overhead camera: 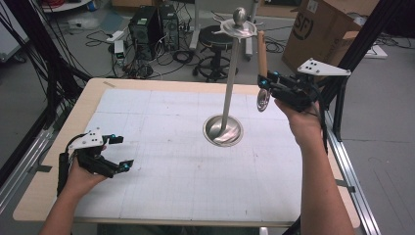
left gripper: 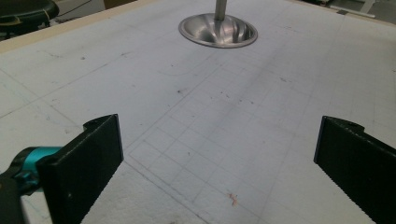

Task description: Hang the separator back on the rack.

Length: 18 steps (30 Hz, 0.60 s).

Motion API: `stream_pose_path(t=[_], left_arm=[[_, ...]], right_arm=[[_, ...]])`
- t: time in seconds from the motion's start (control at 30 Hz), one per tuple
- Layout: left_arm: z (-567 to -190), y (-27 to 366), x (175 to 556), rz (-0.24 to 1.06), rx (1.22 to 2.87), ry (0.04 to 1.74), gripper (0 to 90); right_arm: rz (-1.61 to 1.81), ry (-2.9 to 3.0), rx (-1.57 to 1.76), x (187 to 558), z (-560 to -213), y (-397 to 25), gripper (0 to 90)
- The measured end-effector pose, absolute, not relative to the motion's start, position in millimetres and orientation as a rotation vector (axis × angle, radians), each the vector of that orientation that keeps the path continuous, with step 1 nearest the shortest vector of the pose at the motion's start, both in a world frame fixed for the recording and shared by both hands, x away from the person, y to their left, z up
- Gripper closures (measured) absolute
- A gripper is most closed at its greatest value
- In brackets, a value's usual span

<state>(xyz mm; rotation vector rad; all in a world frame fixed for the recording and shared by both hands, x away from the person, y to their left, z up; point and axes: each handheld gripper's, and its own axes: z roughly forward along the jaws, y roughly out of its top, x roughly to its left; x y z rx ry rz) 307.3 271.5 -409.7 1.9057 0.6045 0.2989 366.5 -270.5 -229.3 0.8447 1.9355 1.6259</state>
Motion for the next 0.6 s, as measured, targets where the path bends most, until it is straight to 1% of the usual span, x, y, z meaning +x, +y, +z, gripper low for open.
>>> stream_pose_path(t=[0.6], left_arm=[[-410.4,271.4,307.2,0.296,1.908,0.606,1.9]], right_arm=[[1.564,2.011,0.823,376.7,-228.9,-247.5,67.2]])
